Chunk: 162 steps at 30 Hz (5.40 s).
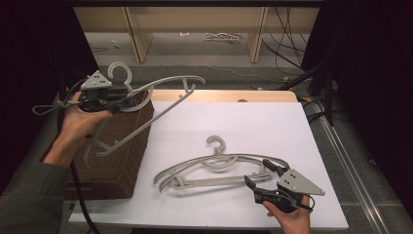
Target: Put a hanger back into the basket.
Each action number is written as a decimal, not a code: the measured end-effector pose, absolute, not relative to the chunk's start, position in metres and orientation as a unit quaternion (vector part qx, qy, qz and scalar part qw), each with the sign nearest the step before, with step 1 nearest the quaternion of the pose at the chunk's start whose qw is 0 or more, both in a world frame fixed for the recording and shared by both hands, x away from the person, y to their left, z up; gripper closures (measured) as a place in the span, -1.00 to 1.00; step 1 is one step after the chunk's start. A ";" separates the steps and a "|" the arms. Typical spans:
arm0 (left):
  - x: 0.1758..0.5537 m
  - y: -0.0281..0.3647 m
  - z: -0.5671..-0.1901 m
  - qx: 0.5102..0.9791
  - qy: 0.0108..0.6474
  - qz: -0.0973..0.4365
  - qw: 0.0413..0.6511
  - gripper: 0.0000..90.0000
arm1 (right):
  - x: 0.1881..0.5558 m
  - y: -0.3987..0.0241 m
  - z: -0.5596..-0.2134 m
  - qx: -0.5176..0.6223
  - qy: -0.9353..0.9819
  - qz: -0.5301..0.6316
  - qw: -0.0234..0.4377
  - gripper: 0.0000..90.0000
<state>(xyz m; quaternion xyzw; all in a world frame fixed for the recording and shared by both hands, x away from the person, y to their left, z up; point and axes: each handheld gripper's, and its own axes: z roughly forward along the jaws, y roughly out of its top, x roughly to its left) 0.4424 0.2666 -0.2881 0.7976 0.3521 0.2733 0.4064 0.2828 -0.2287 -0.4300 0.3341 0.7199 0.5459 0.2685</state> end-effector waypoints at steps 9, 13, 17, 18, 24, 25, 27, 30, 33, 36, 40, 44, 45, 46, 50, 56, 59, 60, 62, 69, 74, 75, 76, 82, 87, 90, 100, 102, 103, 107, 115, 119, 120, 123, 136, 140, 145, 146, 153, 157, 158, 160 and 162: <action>0.445 0.304 -0.298 0.776 0.376 0.294 0.412 0.80 | 0.284 -0.228 -0.431 0.336 0.722 0.542 0.267 -0.51; 0.446 0.322 -0.305 0.763 0.397 0.300 0.413 0.80 | 0.285 -0.227 -0.433 0.333 0.723 0.546 0.263 -0.51; 0.445 0.339 -0.312 0.753 0.414 0.305 0.412 0.80 | 0.284 -0.228 -0.432 0.335 0.724 0.541 0.266 -0.50; 0.444 0.342 -0.313 0.752 0.415 0.307 0.411 0.80 | 0.285 -0.227 -0.433 0.337 0.722 0.545 0.262 -0.50; 0.443 0.364 -0.325 0.742 0.429 0.316 0.407 0.80 | 0.285 -0.226 -0.433 0.335 0.722 0.542 0.269 -0.51; 0.443 0.368 -0.328 0.739 0.432 0.317 0.408 0.79 | 0.285 -0.227 -0.433 0.335 0.726 0.539 0.266 -0.51; 0.442 0.376 -0.332 0.737 0.436 0.322 0.405 0.79 | 0.285 -0.226 -0.433 0.335 0.724 0.541 0.268 -0.51; 0.441 0.384 -0.336 0.735 0.443 0.321 0.400 0.79 | 0.285 -0.226 -0.434 0.334 0.726 0.538 0.266 -0.51; 0.440 0.392 -0.341 0.735 0.447 0.322 0.394 0.79 | 0.285 -0.226 -0.433 0.334 0.725 0.539 0.267 -0.50; 0.438 0.398 -0.345 0.733 0.452 0.322 0.393 0.79 | 0.286 -0.225 -0.435 0.334 0.723 0.547 0.259 -0.50; 0.436 0.404 -0.349 0.734 0.456 0.319 0.389 0.79 | 0.285 -0.226 -0.434 0.333 0.730 0.536 0.263 -0.50; 0.433 0.408 -0.352 0.736 0.455 0.320 0.386 0.79 | 0.286 -0.226 -0.433 0.326 0.730 0.536 0.270 -0.50; 0.432 0.410 -0.353 0.738 0.456 0.318 0.384 0.79 | 0.287 -0.225 -0.434 0.323 0.730 0.539 0.268 -0.50; 0.432 0.411 -0.355 0.739 0.454 0.316 0.384 0.79 | 0.286 -0.225 -0.435 0.330 0.733 0.536 0.258 -0.50; 0.430 0.413 -0.358 0.740 0.455 0.314 0.384 0.79 | 0.285 -0.224 -0.434 0.330 0.732 0.537 0.258 -0.50; 0.435 0.412 -0.366 0.753 0.458 0.308 0.359 0.79 | 0.285 -0.224 -0.435 0.330 0.732 0.535 0.263 -0.50; 0.439 0.409 -0.370 0.749 0.471 0.306 0.351 0.79 | 0.287 -0.224 -0.435 0.324 0.731 0.535 0.271 -0.50; 0.439 0.409 -0.371 0.751 0.471 0.305 0.347 0.79 | 0.285 -0.223 -0.434 0.329 0.733 0.536 0.261 -0.50; 0.440 0.410 -0.373 0.760 0.472 0.303 0.329 0.80 | 0.285 -0.223 -0.435 0.328 0.733 0.534 0.263 -0.50; 0.444 0.413 -0.391 0.774 0.476 0.301 0.289 0.80 | 0.285 -0.223 -0.435 0.328 0.739 0.530 0.257 -0.50; 0.444 0.415 -0.400 0.782 0.479 0.283 0.280 0.81 | 0.287 -0.223 -0.436 0.321 0.737 0.531 0.268 -0.50; 0.444 0.415 -0.402 0.785 0.477 0.286 0.273 0.81 | 0.287 -0.223 -0.436 0.322 0.737 0.531 0.267 -0.50; 0.443 0.414 -0.403 0.785 0.477 0.286 0.272 0.81 | 0.287 -0.223 -0.435 0.322 0.736 0.532 0.268 -0.50; 0.444 0.416 -0.405 0.784 0.479 0.296 0.262 0.81 | 0.286 -0.223 -0.435 0.323 0.739 0.528 0.265 -0.50; 0.447 0.415 -0.410 0.786 0.481 0.296 0.249 0.81 | 0.286 -0.222 -0.435 0.325 0.740 0.528 0.258 -0.50; 0.450 0.413 -0.413 0.796 0.473 0.291 0.239 0.80 | 0.286 -0.221 -0.436 0.323 0.740 0.531 0.257 -0.50; 0.447 0.413 -0.409 0.770 0.504 0.308 0.242 0.46 | 0.286 -0.222 -0.435 0.321 0.741 0.529 0.261 -0.50; 0.443 0.414 -0.403 0.764 0.507 0.312 0.248 0.43 | 0.286 -0.221 -0.436 0.324 0.742 0.527 0.257 -0.50; 0.441 0.414 -0.400 0.760 0.510 0.317 0.249 0.40 | 0.287 -0.222 -0.436 0.318 0.741 0.529 0.265 -0.50; 0.434 0.409 -0.392 0.755 0.508 0.323 0.260 0.21 | 0.286 -0.220 -0.436 0.317 0.740 0.528 0.270 -0.50; 0.418 0.382 -0.374 0.737 0.494 0.320 0.332 -0.06 | 0.288 -0.220 -0.437 0.315 0.737 0.535 0.268 -0.50; 0.408 0.356 -0.364 0.743 0.470 0.321 0.353 -0.14 | 0.287 -0.220 -0.437 0.315 0.738 0.534 0.268 -0.50; 0.406 0.351 -0.362 0.744 0.465 0.319 0.358 -0.18 | 0.286 -0.221 -0.436 0.318 0.742 0.526 0.267 -0.50; 0.399 0.330 -0.354 0.750 0.441 0.315 0.379 -0.21 | 0.286 -0.220 -0.436 0.319 0.740 0.529 0.268 -0.51; 0.373 0.257 -0.350 0.752 0.359 0.240 0.498 -0.36 | 0.285 -0.221 -0.435 0.327 0.742 0.525 0.258 -0.57; 0.369 0.241 -0.353 0.758 0.344 0.244 0.498 -0.42 | 0.285 -0.220 -0.435 0.326 0.738 0.529 0.262 -0.57; 0.362 0.226 -0.359 0.760 0.336 0.241 0.501 -0.48 | 0.285 -0.220 -0.435 0.325 0.740 0.528 0.260 -0.58; 0.361 0.225 -0.360 0.758 0.338 0.240 0.503 -0.50 | 0.285 -0.220 -0.435 0.326 0.738 0.529 0.262 -0.58; 0.355 0.207 -0.368 0.771 0.318 0.236 0.499 -0.51 | 0.285 -0.221 -0.433 0.318 0.739 0.530 0.269 -0.58; 0.354 0.198 -0.372 0.777 0.313 0.230 0.495 -0.51 | 0.285 -0.221 -0.433 0.317 0.738 0.531 0.270 -0.58; 0.354 0.197 -0.373 0.778 0.314 0.231 0.494 -0.51 | 0.285 -0.221 -0.433 0.317 0.738 0.530 0.270 -0.58; 0.353 0.194 -0.375 0.776 0.315 0.228 0.497 -0.51 | 0.285 -0.221 -0.433 0.317 0.738 0.531 0.270 -0.58; 0.354 0.191 -0.377 0.774 0.312 0.225 0.503 -0.52 | 0.285 -0.222 -0.433 0.316 0.739 0.530 0.270 -0.58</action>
